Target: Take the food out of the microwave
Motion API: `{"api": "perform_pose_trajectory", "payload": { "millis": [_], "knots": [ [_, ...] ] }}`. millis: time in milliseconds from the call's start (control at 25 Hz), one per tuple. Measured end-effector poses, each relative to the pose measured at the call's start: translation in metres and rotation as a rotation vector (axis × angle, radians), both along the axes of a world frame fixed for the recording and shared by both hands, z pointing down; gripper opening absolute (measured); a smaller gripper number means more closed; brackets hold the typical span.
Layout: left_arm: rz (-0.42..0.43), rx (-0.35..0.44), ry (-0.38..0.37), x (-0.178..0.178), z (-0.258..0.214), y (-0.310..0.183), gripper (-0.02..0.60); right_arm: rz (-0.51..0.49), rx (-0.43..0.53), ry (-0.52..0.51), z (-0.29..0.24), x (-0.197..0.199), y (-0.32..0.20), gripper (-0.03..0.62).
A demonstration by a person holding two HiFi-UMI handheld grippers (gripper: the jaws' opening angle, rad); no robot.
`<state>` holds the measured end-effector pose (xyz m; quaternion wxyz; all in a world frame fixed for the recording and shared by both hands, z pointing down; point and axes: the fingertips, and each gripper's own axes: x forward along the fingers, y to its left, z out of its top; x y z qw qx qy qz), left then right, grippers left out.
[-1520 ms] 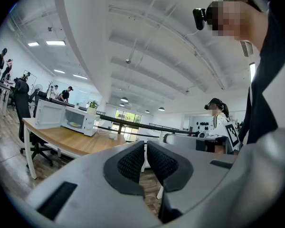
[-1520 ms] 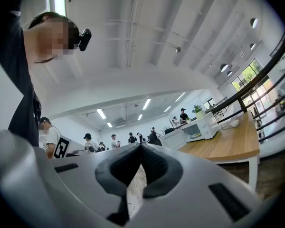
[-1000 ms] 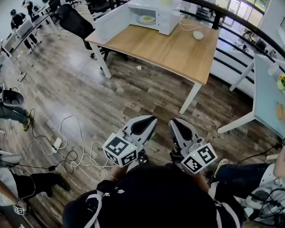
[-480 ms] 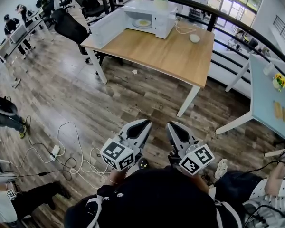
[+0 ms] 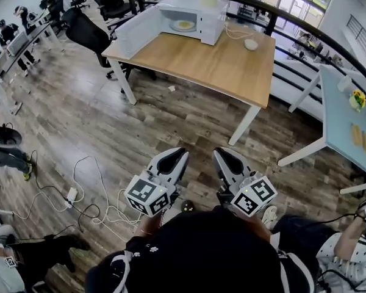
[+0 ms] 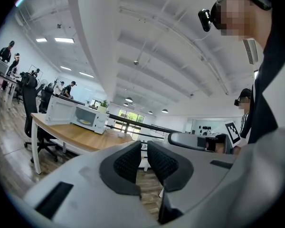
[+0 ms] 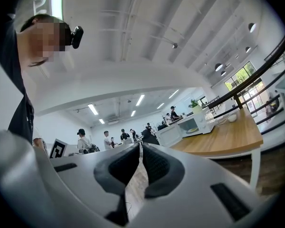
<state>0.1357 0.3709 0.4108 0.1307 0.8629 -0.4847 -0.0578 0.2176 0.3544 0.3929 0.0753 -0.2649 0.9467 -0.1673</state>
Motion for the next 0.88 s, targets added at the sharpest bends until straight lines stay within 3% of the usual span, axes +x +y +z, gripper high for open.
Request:
{"api": "perform_pose_trajectory", "payload": {
  "millis": [400, 520, 880],
  "knots": [
    [-0.017, -0.028, 0.016, -0.028, 0.010, -0.009, 0.032, 0.000, -0.035, 0.011, 0.006, -0.024, -0.013, 0.046],
    [-0.020, -0.051, 0.021, -0.031, 0.016, -0.015, 0.097, 0.004, -0.051, 0.015, 0.012, -0.026, -0.021, 0.049],
    [-0.082, -0.071, 0.024, -0.064, 0.021, -0.064, 0.098, -0.037, -0.083, -0.002, 0.023, -0.056, -0.086, 0.055]
  ]
}}
